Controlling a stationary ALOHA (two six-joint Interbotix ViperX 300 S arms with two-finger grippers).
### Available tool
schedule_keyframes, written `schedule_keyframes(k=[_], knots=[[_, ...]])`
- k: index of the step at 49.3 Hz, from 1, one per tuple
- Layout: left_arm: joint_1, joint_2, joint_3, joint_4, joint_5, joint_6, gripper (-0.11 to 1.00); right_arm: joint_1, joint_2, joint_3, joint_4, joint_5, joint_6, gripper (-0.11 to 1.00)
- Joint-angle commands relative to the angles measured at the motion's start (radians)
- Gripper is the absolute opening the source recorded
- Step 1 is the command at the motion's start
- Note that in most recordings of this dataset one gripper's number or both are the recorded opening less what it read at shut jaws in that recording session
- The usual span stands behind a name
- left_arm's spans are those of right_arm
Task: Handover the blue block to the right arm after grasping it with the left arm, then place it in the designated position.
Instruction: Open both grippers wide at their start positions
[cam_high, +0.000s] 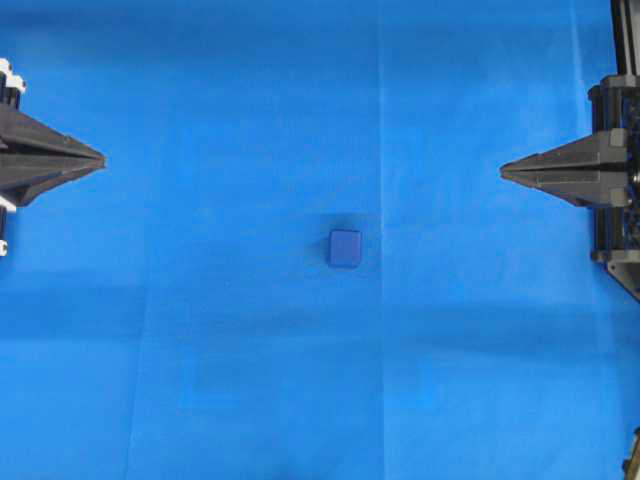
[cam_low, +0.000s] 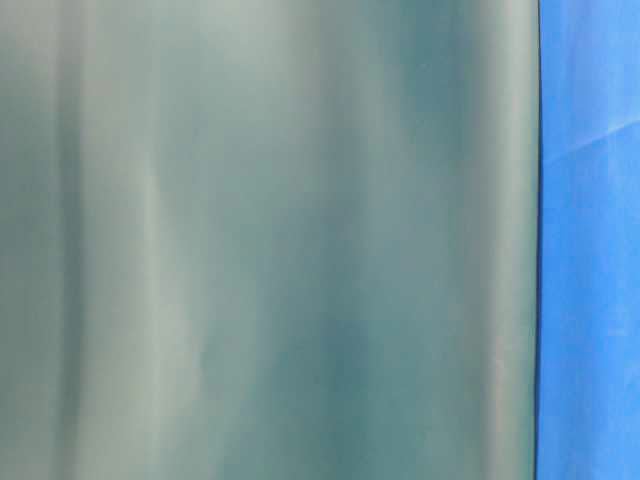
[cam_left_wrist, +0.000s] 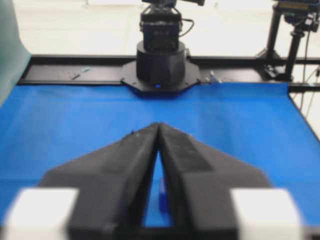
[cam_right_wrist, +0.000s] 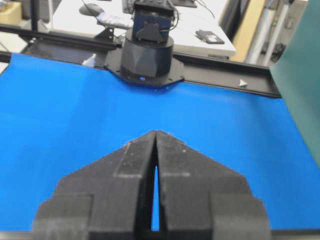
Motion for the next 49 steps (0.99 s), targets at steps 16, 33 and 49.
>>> schedule_keyframes(k=[16, 33, 49], knots=[[-0.008, 0.002, -0.009, 0.002, -0.006, -0.011, 0.93, -0.005, 0.002, -0.029, 0.055, -0.005, 0.000, 0.92], [-0.008, 0.011, -0.011, 0.003, -0.005, -0.012, 0.93, -0.006, 0.002, -0.034, 0.057, -0.006, 0.000, 0.97], [-0.003, 0.189, -0.075, 0.002, -0.097, -0.012, 0.93, -0.006, 0.006, -0.035, 0.055, -0.009, 0.000, 0.97]])
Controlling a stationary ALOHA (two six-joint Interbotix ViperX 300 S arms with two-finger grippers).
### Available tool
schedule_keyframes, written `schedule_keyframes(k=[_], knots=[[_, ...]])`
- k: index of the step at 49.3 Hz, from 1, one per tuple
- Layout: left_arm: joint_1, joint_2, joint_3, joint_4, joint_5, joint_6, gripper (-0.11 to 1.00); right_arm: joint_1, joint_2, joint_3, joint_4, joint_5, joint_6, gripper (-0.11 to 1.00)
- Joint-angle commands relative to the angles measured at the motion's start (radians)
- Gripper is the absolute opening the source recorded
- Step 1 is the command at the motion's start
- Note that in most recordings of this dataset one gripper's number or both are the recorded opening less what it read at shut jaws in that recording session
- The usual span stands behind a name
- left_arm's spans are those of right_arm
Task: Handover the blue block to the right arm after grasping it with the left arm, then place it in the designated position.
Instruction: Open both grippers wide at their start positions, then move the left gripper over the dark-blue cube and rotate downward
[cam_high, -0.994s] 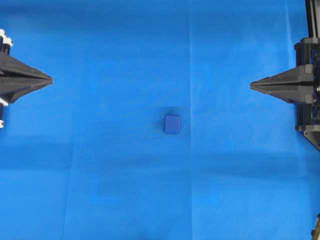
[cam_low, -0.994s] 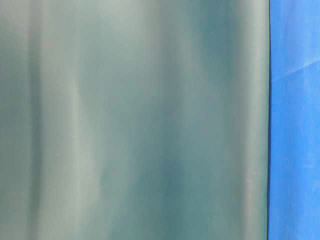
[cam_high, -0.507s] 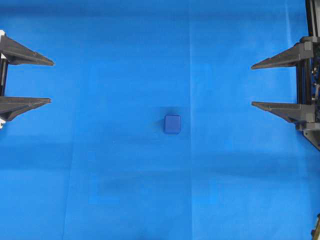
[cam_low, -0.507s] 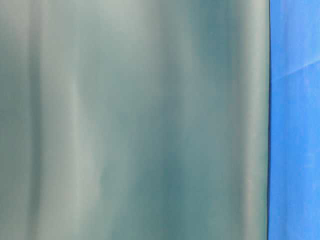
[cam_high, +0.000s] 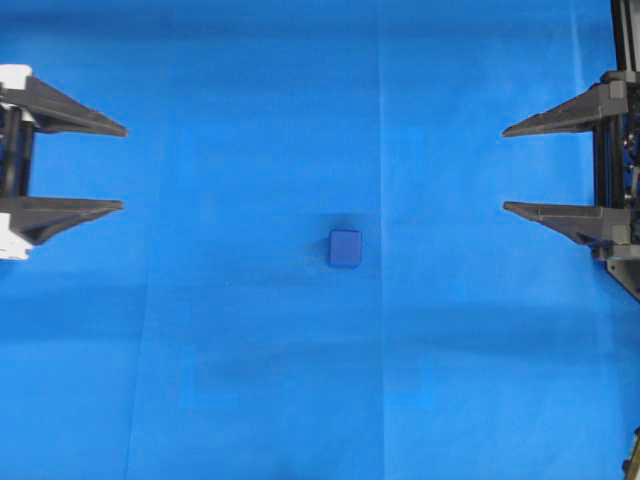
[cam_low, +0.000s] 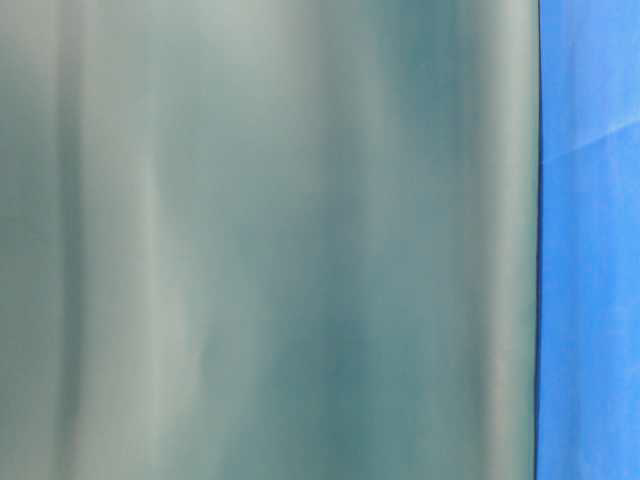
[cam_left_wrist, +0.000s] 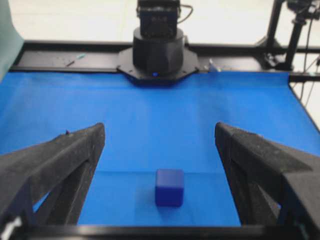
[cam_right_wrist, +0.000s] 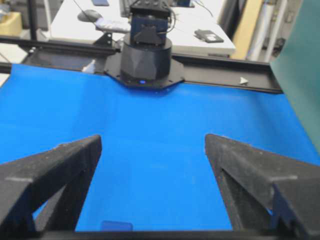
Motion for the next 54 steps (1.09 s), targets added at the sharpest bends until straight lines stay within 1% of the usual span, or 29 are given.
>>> schedule_keyframes(k=[1, 13, 21, 31, 40, 49, 54], knots=[[0.003, 0.069, -0.049, 0.002, -0.048, 0.000, 0.93, -0.002, 0.006, -0.026, 0.002, -0.008, 0.000, 0.97], [0.003, 0.259, -0.147, 0.003, -0.138, 0.000, 0.93, -0.002, 0.005, -0.031, 0.002, -0.003, 0.000, 0.97], [0.003, 0.403, -0.255, 0.002, -0.160, 0.000, 0.93, -0.003, 0.006, -0.031, 0.002, -0.008, 0.000, 0.97], [0.003, 0.557, -0.414, 0.002, -0.150, 0.002, 0.93, -0.003, 0.005, -0.031, 0.002, -0.006, 0.000, 0.97], [0.003, 0.660, -0.537, 0.002, -0.123, 0.003, 0.93, -0.003, 0.005, -0.031, 0.003, -0.008, 0.000, 0.97], [0.003, 0.732, -0.629, 0.002, -0.071, 0.008, 0.93, -0.003, 0.006, -0.031, 0.003, -0.006, 0.000, 0.97], [0.006, 0.746, -0.652, 0.003, -0.046, 0.009, 0.93, -0.003, 0.006, -0.031, 0.002, -0.005, 0.000, 0.97]])
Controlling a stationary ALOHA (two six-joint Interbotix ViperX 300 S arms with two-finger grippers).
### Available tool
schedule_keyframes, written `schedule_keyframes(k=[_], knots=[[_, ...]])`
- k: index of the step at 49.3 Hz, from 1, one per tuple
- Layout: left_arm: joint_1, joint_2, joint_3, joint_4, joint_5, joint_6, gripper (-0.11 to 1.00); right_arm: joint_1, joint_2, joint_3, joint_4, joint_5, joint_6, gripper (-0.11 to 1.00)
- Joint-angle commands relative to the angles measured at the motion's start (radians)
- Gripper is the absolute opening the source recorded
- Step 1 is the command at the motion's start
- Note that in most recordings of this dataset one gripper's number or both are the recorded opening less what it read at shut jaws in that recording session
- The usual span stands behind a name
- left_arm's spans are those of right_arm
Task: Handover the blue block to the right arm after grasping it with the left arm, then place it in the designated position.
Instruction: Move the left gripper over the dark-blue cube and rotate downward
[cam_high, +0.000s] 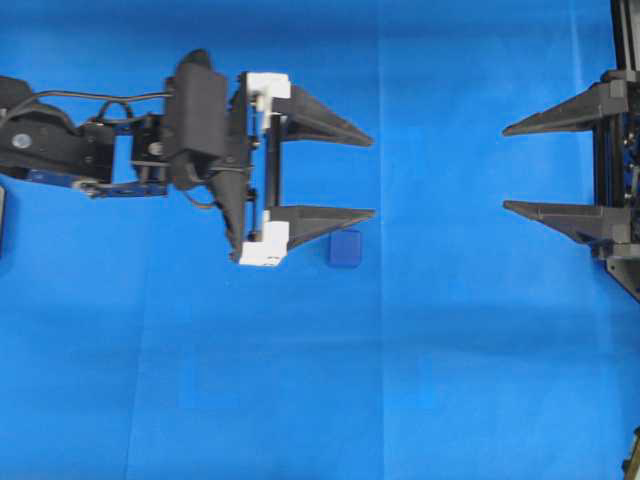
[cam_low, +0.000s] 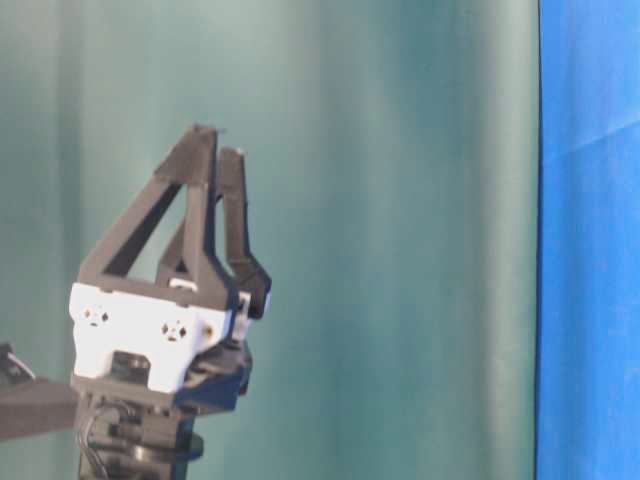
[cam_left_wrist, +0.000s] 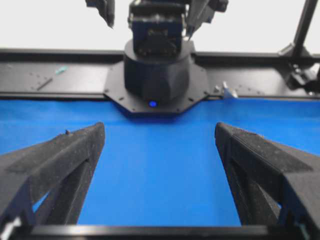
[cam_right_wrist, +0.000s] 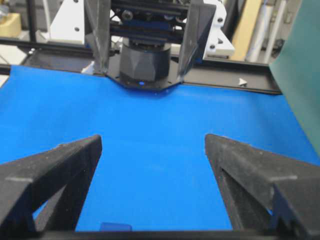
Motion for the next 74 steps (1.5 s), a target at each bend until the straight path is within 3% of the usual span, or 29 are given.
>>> schedule_keyframes(k=[1, 12, 18, 28, 43, 52, 58, 74], knots=[[0.005, -0.005, -0.044, 0.003, 0.014, -0.002, 0.93, -0.002, 0.006, -0.028, 0.006, -0.005, 0.000, 0.97], [0.011, -0.006, -0.046, 0.003, 0.060, -0.005, 0.93, -0.002, 0.005, -0.028, 0.006, -0.005, 0.000, 0.97], [0.011, -0.002, -0.071, 0.002, 0.143, -0.006, 0.93, -0.002, 0.006, -0.028, 0.005, -0.003, 0.000, 0.97], [0.011, 0.037, -0.173, 0.002, 0.393, -0.008, 0.93, -0.002, 0.006, -0.026, 0.006, -0.003, 0.000, 0.97], [-0.009, 0.158, -0.408, 0.002, 0.896, -0.006, 0.93, -0.002, 0.008, -0.026, 0.006, 0.014, 0.000, 0.97], [-0.015, 0.207, -0.509, 0.002, 1.097, 0.002, 0.93, -0.002, 0.008, -0.026, 0.006, 0.015, 0.000, 0.97], [-0.017, 0.224, -0.546, 0.003, 1.163, 0.003, 0.93, -0.002, 0.009, -0.026, 0.006, 0.017, 0.000, 0.97], [-0.017, 0.227, -0.548, 0.003, 1.167, 0.000, 0.93, -0.002, 0.012, -0.026, 0.005, 0.015, 0.000, 0.97]])
